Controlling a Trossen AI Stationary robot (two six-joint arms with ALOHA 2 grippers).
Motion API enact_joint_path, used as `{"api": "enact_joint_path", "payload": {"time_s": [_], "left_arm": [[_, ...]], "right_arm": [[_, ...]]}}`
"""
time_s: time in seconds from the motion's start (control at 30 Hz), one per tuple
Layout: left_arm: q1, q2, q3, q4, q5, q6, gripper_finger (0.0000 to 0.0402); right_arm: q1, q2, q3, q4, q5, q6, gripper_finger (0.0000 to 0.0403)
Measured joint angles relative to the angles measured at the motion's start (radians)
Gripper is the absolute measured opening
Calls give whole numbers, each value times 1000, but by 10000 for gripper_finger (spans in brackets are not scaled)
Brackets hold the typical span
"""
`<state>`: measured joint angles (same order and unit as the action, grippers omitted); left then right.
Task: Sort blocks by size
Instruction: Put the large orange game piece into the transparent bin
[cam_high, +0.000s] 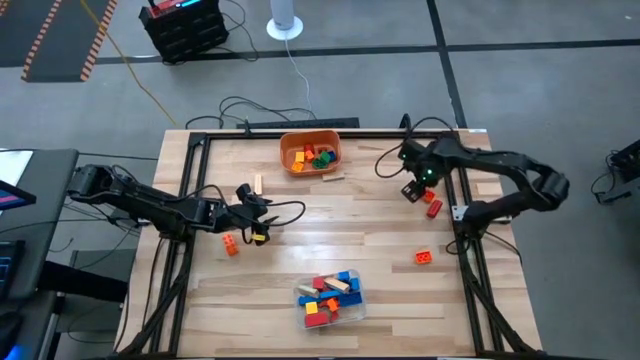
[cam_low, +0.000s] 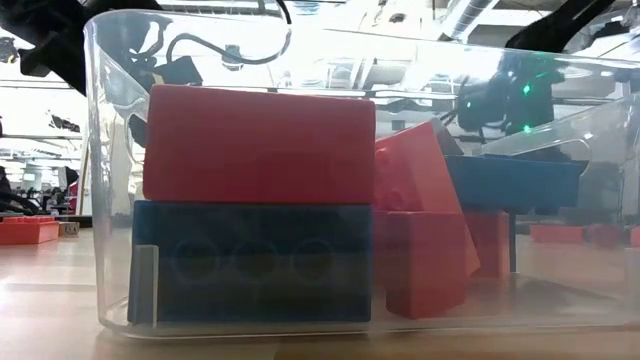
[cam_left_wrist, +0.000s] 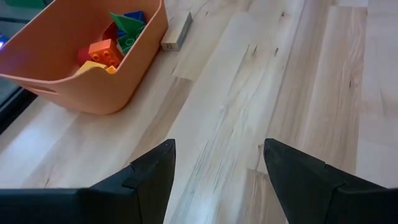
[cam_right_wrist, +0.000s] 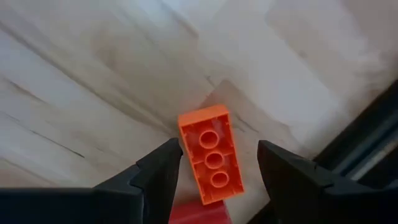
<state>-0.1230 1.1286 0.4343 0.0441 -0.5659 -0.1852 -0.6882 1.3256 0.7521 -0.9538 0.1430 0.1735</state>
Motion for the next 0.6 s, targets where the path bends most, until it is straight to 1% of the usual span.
{"api": "enact_joint_path", "payload": {"time_s": [0.2, 0.43, 0.5, 0.6], "left_arm": [[0, 0, 0, -2, 0, -9, 238], [-1, 0, 0, -8, 1, -23, 238], [-1, 0, 0, -8, 1, -22, 238], [-1, 0, 0, -8, 1, -22, 238]], "right_arm": [[-8, 131, 0, 3, -13, -42, 246], [17, 250, 7, 6, -13, -72, 242], [33, 269, 13, 8, -13, -81, 229], [73, 280, 27, 16, -10, -97, 190]]}}
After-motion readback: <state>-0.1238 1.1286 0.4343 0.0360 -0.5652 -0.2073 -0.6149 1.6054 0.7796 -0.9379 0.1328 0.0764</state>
